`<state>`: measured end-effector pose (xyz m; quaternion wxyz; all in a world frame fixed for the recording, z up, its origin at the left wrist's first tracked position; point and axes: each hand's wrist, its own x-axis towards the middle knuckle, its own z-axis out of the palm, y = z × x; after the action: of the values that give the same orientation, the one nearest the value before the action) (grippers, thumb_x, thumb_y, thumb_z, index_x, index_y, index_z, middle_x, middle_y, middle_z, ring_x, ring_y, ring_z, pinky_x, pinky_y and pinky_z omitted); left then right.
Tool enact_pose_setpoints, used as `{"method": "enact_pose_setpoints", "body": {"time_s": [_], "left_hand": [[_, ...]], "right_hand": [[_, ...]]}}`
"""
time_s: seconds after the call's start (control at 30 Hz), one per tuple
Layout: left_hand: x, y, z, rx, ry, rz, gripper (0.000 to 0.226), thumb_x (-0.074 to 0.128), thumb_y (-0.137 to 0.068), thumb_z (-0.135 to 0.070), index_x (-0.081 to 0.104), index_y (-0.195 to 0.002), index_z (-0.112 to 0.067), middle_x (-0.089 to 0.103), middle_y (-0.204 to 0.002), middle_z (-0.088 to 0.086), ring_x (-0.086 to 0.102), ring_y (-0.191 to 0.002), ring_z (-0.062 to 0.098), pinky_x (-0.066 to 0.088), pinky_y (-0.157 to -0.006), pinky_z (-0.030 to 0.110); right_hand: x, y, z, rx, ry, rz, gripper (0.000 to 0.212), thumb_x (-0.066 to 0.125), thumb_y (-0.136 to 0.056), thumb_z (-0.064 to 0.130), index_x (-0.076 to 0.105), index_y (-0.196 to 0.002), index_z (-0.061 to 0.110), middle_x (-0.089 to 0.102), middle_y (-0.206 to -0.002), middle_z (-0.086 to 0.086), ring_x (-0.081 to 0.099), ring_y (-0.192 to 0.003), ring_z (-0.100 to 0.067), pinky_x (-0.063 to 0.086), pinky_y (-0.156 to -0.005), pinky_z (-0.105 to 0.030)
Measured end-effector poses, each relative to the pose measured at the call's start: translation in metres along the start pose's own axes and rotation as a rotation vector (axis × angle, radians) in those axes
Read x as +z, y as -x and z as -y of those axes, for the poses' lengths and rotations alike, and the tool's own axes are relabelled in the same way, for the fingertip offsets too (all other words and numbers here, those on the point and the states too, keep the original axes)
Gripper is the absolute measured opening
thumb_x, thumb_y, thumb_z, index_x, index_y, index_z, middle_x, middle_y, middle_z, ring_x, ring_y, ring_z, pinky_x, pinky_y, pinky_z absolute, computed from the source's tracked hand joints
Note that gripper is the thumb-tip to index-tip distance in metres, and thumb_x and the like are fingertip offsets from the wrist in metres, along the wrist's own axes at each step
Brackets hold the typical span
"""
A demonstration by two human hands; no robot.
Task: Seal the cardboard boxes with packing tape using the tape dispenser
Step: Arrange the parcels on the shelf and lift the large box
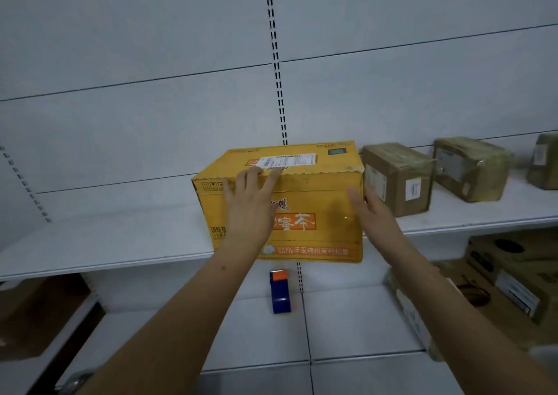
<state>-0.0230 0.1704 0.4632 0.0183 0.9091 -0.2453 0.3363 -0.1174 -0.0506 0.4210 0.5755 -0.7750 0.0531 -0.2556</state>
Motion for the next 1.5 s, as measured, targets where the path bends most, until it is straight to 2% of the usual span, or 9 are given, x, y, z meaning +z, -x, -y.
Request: {"method": "enact_pose_setpoints", "body": {"time_s": [0.13,0.4,0.67,1.0,1.1,1.23,1.37,1.43,1.5], "left_hand": [[0.012,-0.016,-0.002,-0.033,-0.044,-0.054,0.077,0.076,-0.082,-0.043,0.035,-0.147,-0.037,0.046,-0.137,0.005,0.043,-0.126,0.029,0.035,-0.103,0.060],[0.038,-0.036,0.033,-0.167,0.059,-0.080,0.058,0.058,-0.092,-0.046,0.038,-0.146,-0.038,0.043,-0.146,0.007,0.030,-0.140,0.034,0.026,-0.109,0.063],[0.056,-0.060,0.072,-0.187,0.158,0.142,0.087,0.067,-0.083,-0.037,0.015,-0.152,-0.046,0.016,-0.159,0.009,0.000,-0.149,0.036,0.009,-0.114,0.071],[0.075,-0.081,0.103,-0.161,0.290,0.180,0.084,0.071,-0.079,-0.032,0.027,-0.150,-0.045,0.023,-0.153,0.007,0.007,-0.145,0.032,0.012,-0.113,0.066],[0.071,-0.075,0.094,-0.150,0.214,0.027,0.077,0.071,-0.079,-0.020,0.041,-0.149,-0.029,0.030,-0.155,0.015,0.013,-0.148,0.038,0.016,-0.113,0.066],[0.065,-0.041,0.025,0.046,0.563,-0.338,0.053,0.060,-0.085,0.002,0.056,-0.136,-0.009,0.048,-0.141,0.012,0.047,-0.129,0.028,0.044,-0.101,0.043],[0.105,0.010,-0.066,0.471,0.739,0.027,0.042,0.045,-0.095,-0.019,0.059,-0.133,-0.026,0.055,-0.131,-0.007,0.060,-0.101,0.007,0.045,-0.077,0.018],[0.135,0.016,-0.097,0.445,0.808,0.200,0.041,0.039,-0.100,-0.029,0.054,-0.138,-0.032,0.048,-0.141,-0.011,0.053,-0.122,0.007,0.046,-0.097,0.021],[0.152,0.011,-0.119,0.325,0.865,0.356,0.042,0.041,-0.105,-0.033,0.041,-0.147,-0.033,0.033,-0.154,-0.012,0.030,-0.140,0.002,0.022,-0.116,0.017]], "right_hand": [[0.005,-0.032,-0.011,-0.022,0.246,-0.050,0.062,0.054,-0.094,0.050,0.034,-0.148,0.027,0.057,-0.133,0.005,0.056,-0.117,-0.018,0.043,-0.091,-0.032],[0.011,-0.098,-0.036,-0.056,0.359,0.045,0.056,0.049,-0.096,0.052,0.040,-0.143,0.023,0.061,-0.130,-0.001,0.060,-0.115,-0.025,0.048,-0.087,-0.035],[0.045,-0.144,-0.043,-0.017,0.461,0.017,0.048,0.047,-0.099,0.049,0.046,-0.135,0.017,0.065,-0.123,-0.006,0.063,-0.108,-0.029,0.053,-0.088,-0.043],[0.065,-0.152,-0.029,0.055,0.510,-0.002,0.049,0.047,-0.099,0.048,0.047,-0.132,0.011,0.064,-0.122,-0.013,0.061,-0.109,-0.033,0.048,-0.083,-0.038],[0.052,-0.135,-0.020,0.085,0.511,0.041,0.070,0.043,-0.092,0.062,0.045,-0.140,0.011,0.061,-0.131,-0.012,0.059,-0.117,-0.031,0.047,-0.091,-0.038],[0.005,-0.092,-0.018,-0.107,0.610,-0.199,0.043,0.053,-0.098,0.034,0.050,-0.139,0.019,0.062,-0.129,0.000,0.061,-0.112,-0.016,0.048,-0.089,-0.030],[-0.070,-0.054,-0.033,-0.102,0.742,-0.432,0.026,0.054,-0.095,0.025,0.061,-0.120,0.019,0.066,-0.110,-0.003,0.062,-0.101,-0.022,0.051,-0.081,-0.035],[-0.100,-0.050,-0.045,0.012,0.733,-0.469,0.036,0.059,-0.093,0.033,0.055,-0.125,0.018,0.060,-0.120,-0.007,0.057,-0.111,-0.026,0.049,-0.089,-0.036],[-0.119,-0.055,-0.055,0.114,0.672,-0.446,0.070,0.066,-0.089,0.040,0.035,-0.146,0.014,0.042,-0.146,-0.011,0.042,-0.132,-0.028,0.039,-0.105,-0.039]]}}
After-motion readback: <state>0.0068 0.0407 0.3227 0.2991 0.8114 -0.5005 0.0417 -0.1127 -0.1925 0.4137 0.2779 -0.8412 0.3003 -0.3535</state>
